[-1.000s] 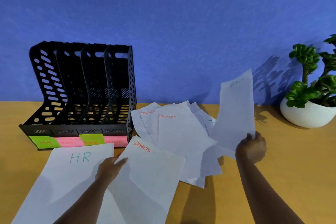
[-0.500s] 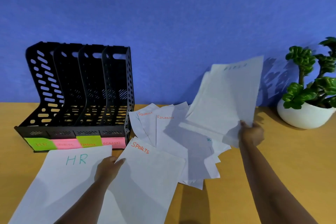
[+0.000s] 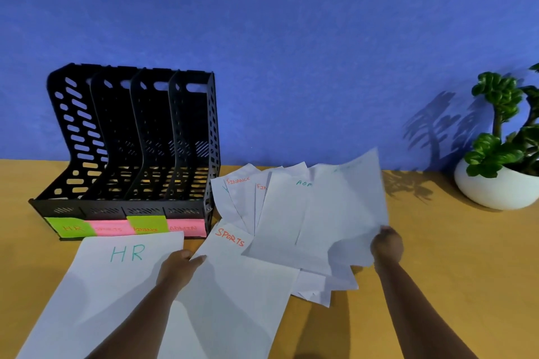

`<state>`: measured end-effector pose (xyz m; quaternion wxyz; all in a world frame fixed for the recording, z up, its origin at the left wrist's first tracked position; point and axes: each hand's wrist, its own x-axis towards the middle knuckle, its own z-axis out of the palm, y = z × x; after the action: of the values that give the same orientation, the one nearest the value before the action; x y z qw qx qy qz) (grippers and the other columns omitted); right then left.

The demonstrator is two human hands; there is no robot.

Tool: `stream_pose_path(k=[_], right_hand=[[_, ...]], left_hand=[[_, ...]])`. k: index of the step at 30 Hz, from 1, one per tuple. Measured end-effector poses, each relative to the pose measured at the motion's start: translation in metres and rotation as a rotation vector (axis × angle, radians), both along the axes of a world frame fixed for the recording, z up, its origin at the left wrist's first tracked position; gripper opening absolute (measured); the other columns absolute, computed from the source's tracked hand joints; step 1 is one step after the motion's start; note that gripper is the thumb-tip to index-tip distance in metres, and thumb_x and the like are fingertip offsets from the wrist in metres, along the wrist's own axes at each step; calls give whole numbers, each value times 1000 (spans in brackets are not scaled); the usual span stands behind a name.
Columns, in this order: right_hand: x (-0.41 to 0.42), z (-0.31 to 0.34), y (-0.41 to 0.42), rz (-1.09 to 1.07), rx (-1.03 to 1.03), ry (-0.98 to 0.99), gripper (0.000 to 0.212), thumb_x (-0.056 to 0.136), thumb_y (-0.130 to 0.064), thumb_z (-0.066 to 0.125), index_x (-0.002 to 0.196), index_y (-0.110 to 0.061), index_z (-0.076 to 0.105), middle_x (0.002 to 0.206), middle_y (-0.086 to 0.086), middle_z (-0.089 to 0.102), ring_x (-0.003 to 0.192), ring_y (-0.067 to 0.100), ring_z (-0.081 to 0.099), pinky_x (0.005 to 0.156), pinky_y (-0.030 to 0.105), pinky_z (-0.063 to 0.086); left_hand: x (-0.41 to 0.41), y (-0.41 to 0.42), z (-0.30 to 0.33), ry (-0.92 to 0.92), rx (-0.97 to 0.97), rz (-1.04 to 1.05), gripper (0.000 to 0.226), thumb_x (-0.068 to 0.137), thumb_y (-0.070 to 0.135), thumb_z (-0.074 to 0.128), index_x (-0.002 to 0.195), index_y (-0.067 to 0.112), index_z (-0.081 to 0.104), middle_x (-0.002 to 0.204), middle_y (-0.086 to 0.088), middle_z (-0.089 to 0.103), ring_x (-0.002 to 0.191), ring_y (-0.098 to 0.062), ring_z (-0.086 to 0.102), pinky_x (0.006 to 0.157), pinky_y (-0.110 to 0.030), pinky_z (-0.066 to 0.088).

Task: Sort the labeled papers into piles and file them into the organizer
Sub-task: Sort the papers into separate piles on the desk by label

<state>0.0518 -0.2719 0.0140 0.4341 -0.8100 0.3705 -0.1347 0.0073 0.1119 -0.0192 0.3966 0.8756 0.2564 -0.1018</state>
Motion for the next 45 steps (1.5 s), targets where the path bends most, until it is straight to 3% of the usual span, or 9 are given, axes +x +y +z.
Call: stream_pose_path(k=[5, 15, 19, 25, 30, 33, 37, 41, 45], right_hand=[[-4, 3, -35, -348, 228, -125, 29, 91, -1, 40, 109, 11, 58, 118, 36, 56, 111, 48, 53, 93, 46, 43], [2, 1, -5, -130, 438, -81, 37, 98, -10, 39, 120, 18, 48, 115, 32, 53, 97, 36, 50, 74, 36, 32], [3, -9, 19, 76, 333, 55, 33, 94, -8, 46, 120, 12, 53, 123, 30, 55, 92, 32, 49, 74, 40, 38], [-3, -13, 32, 236, -75, 270, 33, 89, -13, 53, 120, -3, 57, 124, 20, 60, 117, 37, 52, 94, 37, 43], [0, -9, 45, 361, -434, 80, 24, 89, -11, 50, 109, -7, 63, 111, 19, 66, 108, 36, 56, 87, 37, 45], [3, -7, 51, 472, -421, 77, 26, 89, -3, 45, 99, -7, 68, 106, 18, 67, 101, 35, 59, 83, 36, 48], [2, -10, 57, 510, -338, 87, 27, 91, -6, 43, 101, -7, 68, 112, 13, 67, 104, 29, 60, 84, 32, 49], [-3, -9, 67, 532, -220, 69, 28, 96, -14, 42, 104, -7, 68, 116, 9, 67, 107, 28, 60, 83, 28, 45], [-4, -6, 78, 579, -204, 56, 31, 97, -19, 41, 99, -7, 69, 112, 10, 69, 104, 29, 61, 75, 24, 39]], left_hand=[[2, -1, 1, 15, 29, -4, 28, 87, 35, 59, 72, 12, 58, 72, -7, 60, 69, -22, 55, 54, -25, 34], [6, -2, 2, 50, 20, -5, 27, 89, 34, 56, 77, 10, 59, 73, -6, 60, 68, -21, 55, 57, -25, 36], [6, 0, 0, 18, -100, 0, 26, 90, 30, 57, 81, 8, 64, 82, -14, 66, 82, -33, 63, 67, -28, 41], [3, 0, 3, -181, -296, -5, 17, 92, 21, 55, 96, 10, 67, 90, -12, 67, 83, -28, 60, 79, -34, 44], [0, 1, 5, -226, -234, 10, 16, 92, 24, 54, 83, 14, 63, 84, -11, 65, 82, -31, 59, 76, -35, 41], [-4, 5, 4, -212, -230, 23, 20, 94, 22, 52, 90, 6, 65, 85, -12, 65, 82, -29, 58, 77, -33, 40], [-17, 9, 13, -124, -514, 21, 22, 93, 18, 52, 101, 3, 66, 81, -9, 72, 79, -29, 64, 77, -35, 47], [-19, 10, 27, 62, -717, -42, 23, 93, 21, 52, 107, 9, 65, 98, -11, 71, 98, -32, 63, 96, -42, 46], [-19, 9, 47, 145, -651, -131, 16, 95, 26, 48, 106, 22, 60, 91, 2, 66, 83, -12, 60, 64, -22, 48]])
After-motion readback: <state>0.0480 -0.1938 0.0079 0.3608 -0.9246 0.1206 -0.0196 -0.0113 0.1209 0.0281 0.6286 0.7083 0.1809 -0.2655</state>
